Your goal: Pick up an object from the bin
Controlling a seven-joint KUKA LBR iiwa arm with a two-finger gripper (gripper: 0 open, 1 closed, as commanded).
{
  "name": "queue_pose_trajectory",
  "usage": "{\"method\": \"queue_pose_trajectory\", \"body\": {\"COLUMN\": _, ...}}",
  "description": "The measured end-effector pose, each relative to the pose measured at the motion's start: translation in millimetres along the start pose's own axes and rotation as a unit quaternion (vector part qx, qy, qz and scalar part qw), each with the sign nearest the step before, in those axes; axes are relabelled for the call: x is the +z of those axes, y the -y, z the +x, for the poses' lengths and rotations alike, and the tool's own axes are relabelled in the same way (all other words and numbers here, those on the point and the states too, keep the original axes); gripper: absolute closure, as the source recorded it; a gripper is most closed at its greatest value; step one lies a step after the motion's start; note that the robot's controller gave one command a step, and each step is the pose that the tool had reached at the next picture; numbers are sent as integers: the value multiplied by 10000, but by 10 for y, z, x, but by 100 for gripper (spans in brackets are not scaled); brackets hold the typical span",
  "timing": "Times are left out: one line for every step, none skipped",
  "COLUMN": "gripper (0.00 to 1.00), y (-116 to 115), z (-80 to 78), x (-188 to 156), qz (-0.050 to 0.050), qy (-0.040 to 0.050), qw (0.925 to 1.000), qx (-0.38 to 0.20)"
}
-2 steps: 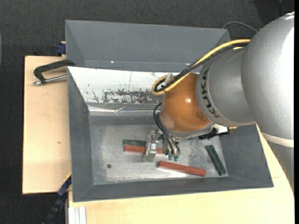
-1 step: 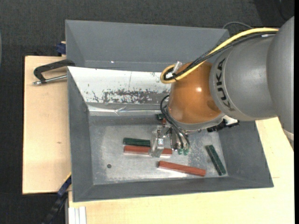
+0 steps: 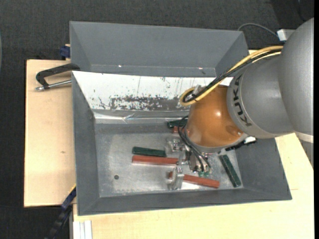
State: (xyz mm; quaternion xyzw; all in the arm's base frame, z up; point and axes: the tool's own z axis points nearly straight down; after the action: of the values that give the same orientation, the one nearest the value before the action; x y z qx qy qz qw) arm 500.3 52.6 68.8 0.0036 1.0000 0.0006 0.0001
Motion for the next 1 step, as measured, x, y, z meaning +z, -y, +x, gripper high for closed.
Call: {"method": "queue_pose_trajectory", "body": {"gripper": 100, "y": 3, "z": -4, "x": -23, "qz": -2, "qy": 12, "qw": 10000, "qx": 4}}
